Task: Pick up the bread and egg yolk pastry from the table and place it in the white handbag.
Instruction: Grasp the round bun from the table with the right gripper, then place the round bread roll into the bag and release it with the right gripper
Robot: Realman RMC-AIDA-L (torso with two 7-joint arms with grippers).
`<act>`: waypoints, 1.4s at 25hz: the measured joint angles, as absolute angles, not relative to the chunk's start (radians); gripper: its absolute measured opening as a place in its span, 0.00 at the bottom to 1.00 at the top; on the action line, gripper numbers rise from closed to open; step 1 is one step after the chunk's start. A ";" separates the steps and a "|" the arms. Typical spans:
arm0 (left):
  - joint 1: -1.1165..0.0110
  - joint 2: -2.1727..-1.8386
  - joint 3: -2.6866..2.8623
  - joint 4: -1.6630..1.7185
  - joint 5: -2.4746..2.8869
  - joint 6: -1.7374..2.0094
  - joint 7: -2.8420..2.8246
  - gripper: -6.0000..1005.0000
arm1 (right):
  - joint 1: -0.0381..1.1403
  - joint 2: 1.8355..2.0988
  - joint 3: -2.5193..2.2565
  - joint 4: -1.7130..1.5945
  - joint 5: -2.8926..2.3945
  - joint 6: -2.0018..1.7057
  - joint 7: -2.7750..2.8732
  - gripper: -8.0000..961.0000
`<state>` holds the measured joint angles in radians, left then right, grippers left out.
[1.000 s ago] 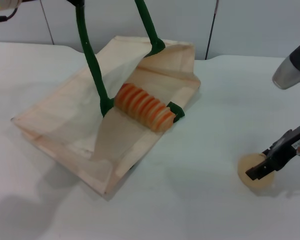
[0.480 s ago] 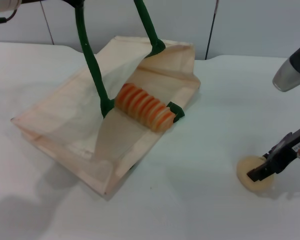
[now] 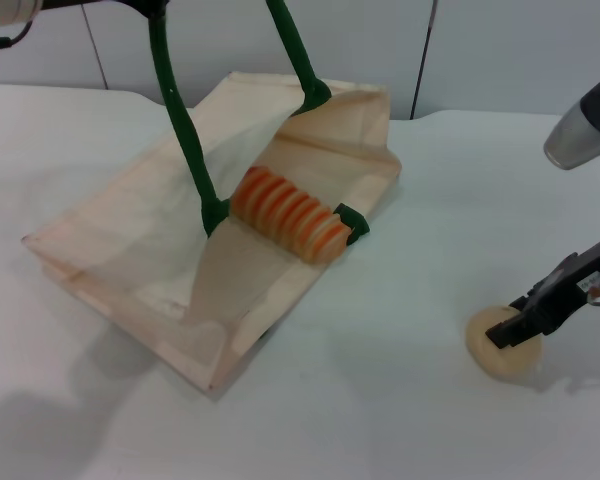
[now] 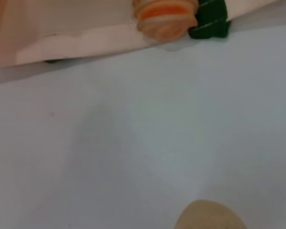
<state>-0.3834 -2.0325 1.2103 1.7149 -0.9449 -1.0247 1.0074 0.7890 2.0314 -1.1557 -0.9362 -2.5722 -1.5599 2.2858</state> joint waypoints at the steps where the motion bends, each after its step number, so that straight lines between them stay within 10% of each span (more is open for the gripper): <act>1: -0.383 -2.032 1.210 1.715 -0.945 -1.025 1.007 0.20 | 0.789 2.031 -1.157 -0.936 -2.568 -1.560 2.286 0.58; 35: -0.390 -2.032 1.210 1.715 -0.953 -1.024 1.005 0.21 | 0.800 2.030 -1.164 -1.073 -2.368 -1.558 2.259 0.40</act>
<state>-0.3903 -2.0316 1.2098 1.7150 -0.9529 -1.0245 1.0052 0.7997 2.0305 -1.1641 -1.0731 -2.3676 -1.5583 2.2585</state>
